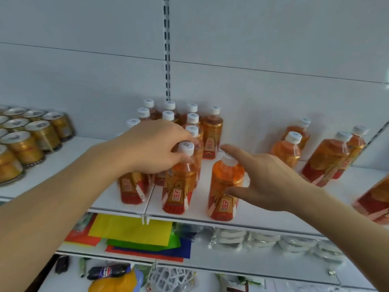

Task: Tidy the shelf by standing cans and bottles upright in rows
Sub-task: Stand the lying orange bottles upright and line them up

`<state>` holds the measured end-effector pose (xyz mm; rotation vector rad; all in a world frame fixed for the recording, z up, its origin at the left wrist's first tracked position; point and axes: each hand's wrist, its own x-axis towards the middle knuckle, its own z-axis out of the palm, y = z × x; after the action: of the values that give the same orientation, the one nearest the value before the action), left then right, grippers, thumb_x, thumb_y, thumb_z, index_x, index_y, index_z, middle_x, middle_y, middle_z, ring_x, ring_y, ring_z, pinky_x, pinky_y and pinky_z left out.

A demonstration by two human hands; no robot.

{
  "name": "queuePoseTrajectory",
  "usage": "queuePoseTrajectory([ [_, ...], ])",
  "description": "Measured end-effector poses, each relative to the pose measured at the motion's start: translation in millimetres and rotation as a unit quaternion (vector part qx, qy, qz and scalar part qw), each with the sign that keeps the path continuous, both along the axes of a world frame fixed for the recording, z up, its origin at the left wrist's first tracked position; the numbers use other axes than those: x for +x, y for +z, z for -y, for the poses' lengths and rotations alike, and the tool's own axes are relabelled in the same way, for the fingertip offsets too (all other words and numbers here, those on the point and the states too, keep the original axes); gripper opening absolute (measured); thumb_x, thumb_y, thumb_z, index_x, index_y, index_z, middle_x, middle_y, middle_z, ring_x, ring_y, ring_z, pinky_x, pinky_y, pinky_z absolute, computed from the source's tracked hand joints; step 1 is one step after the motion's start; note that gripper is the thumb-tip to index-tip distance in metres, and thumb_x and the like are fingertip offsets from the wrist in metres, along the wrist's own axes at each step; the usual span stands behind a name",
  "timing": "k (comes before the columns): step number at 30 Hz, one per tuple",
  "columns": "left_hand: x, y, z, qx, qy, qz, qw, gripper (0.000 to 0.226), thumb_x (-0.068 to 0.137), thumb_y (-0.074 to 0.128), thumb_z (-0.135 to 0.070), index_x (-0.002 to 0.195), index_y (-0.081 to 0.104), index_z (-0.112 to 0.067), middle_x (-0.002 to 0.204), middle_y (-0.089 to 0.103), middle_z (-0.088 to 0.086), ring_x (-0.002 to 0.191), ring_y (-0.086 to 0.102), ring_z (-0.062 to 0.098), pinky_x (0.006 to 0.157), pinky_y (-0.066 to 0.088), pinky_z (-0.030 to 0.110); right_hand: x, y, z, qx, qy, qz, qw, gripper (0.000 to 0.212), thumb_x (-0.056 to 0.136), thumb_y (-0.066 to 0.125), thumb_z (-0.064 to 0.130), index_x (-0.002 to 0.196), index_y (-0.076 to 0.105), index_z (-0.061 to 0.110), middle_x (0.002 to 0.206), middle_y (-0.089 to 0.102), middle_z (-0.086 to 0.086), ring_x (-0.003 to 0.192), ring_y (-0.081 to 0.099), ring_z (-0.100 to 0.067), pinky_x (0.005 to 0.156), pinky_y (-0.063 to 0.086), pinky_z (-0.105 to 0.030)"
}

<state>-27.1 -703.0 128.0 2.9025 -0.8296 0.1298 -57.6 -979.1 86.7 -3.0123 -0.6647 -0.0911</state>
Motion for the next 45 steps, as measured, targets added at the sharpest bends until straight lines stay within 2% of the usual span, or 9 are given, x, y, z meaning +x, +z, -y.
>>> queuePoseTrajectory([
  [5, 9.3, -4.6, -42.6, -0.005, 0.008, 0.008, 1.000, 0.024, 0.095, 0.064, -0.051, 0.116, 0.065, -0.038, 0.110, 0.063, -0.015, 0.102, 0.058, 0.012, 0.084, 0.052, 0.043, 3.1, -14.2, -53.8, 0.031, 0.020, 0.019, 0.999, 0.097, 0.094, 0.071, 0.056, 0.162, 0.002, 0.046, 0.125, 0.070, 0.001, 0.090, 0.064, -0.021, 0.082, 0.055, -0.040],
  [9, 15.6, -13.1, -57.0, -0.019, -0.013, 0.005, 1.000, 0.019, 0.095, 0.065, -0.049, 0.108, 0.064, -0.035, 0.103, 0.062, -0.013, 0.098, 0.059, 0.012, 0.078, 0.048, 0.040, 3.3, -17.4, -76.2, 0.068, 0.002, 0.026, 0.997, 0.098, 0.093, 0.075, 0.052, 0.162, 0.007, 0.050, 0.155, 0.048, 0.007, 0.111, 0.066, -0.024, 0.093, 0.056, -0.043],
  [17, 24.1, -24.0, -66.5, -0.025, -0.025, 0.018, 0.999, 0.023, 0.100, 0.058, -0.041, 0.118, 0.065, -0.028, 0.111, 0.064, -0.009, 0.107, 0.057, 0.016, 0.087, 0.054, 0.047, 7.7, -19.1, -89.6, 0.099, -0.023, 0.025, 0.995, 0.095, 0.090, 0.081, 0.047, 0.160, 0.017, 0.047, 0.151, 0.045, 0.007, 0.117, 0.063, -0.025, 0.095, 0.056, -0.045],
  [24, 25.7, -27.8, -68.9, -0.040, -0.044, 0.001, 0.998, 0.020, 0.099, 0.056, -0.044, 0.107, 0.059, -0.025, 0.098, 0.056, -0.012, 0.095, 0.055, 0.011, 0.083, 0.052, 0.041, 8.2, -23.7, -86.8, 0.077, -0.008, 0.022, 0.997, 0.096, 0.095, 0.073, 0.055, 0.163, 0.005, 0.048, 0.154, 0.038, 0.007, 0.117, 0.059, -0.020, 0.092, 0.056, -0.036],
  [28, 27.0, -29.4, -70.3, -0.049, -0.045, 0.006, 0.998, 0.026, 0.100, 0.058, -0.043, 0.118, 0.062, -0.025, 0.110, 0.057, -0.012, 0.103, 0.056, 0.011, 0.089, 0.052, 0.042, 9.7, -27.3, -84.9, 0.079, 0.007, 0.035, 0.996, 0.097, 0.095, 0.072, 0.054, 0.164, 0.005, 0.047, 0.157, 0.038, 0.007, 0.134, 0.049, -0.020, 0.103, 0.053, -0.040],
  [34, 26.4, -29.9, -67.6, -0.070, -0.045, 0.012, 0.996, 0.026, 0.100, 0.063, -0.038, 0.122, 0.064, -0.024, 0.115, 0.060, -0.011, 0.106, 0.055, 0.011, 0.092, 0.051, 0.043, 14.0, -30.1, -82.9, 0.102, 0.017, 0.033, 0.994, 0.096, 0.093, 0.077, 0.048, 0.165, 0.014, 0.044, 0.156, 0.044, 0.006, 0.134, 0.051, -0.022, 0.106, 0.050, -0.041],
  [37, 26.4, -31.0, -68.0, -0.077, -0.044, 0.006, 0.996, 0.030, 0.099, 0.063, -0.040, 0.126, 0.063, -0.027, 0.118, 0.060, -0.011, 0.108, 0.056, 0.010, 0.093, 0.052, 0.043, 12.8, -30.0, -84.6, 0.093, 0.014, 0.039, 0.995, 0.098, 0.094, 0.076, 0.051, 0.165, 0.008, 0.045, 0.158, 0.042, 0.006, 0.136, 0.049, -0.021, 0.107, 0.051, -0.041],
  [41, 24.0, -29.1, -65.1, -0.108, -0.041, 0.014, 0.993, 0.055, 0.096, 0.065, -0.052, 0.147, 0.054, -0.032, 0.143, 0.055, -0.012, 0.129, 0.052, 0.011, 0.105, 0.047, 0.038, 10.5, -29.9, -85.4, 0.078, 0.014, 0.050, 0.996, 0.108, 0.093, 0.073, 0.057, 0.167, -0.005, 0.043, 0.163, 0.033, 0.007, 0.143, 0.041, -0.019, 0.109, 0.049, -0.039],
  [45, 18.9, -20.5, -52.1, -0.146, -0.056, 0.062, 0.986, 0.050, 0.099, 0.063, -0.049, 0.144, 0.057, -0.029, 0.140, 0.058, -0.010, 0.129, 0.052, 0.012, 0.102, 0.045, 0.033, 2.8, -23.9, -75.3, 0.062, 0.014, 0.070, 0.996, 0.104, 0.096, 0.062, 0.068, 0.168, -0.008, 0.041, 0.168, 0.026, 0.006, 0.147, 0.036, -0.020, 0.113, 0.047, -0.041],
])
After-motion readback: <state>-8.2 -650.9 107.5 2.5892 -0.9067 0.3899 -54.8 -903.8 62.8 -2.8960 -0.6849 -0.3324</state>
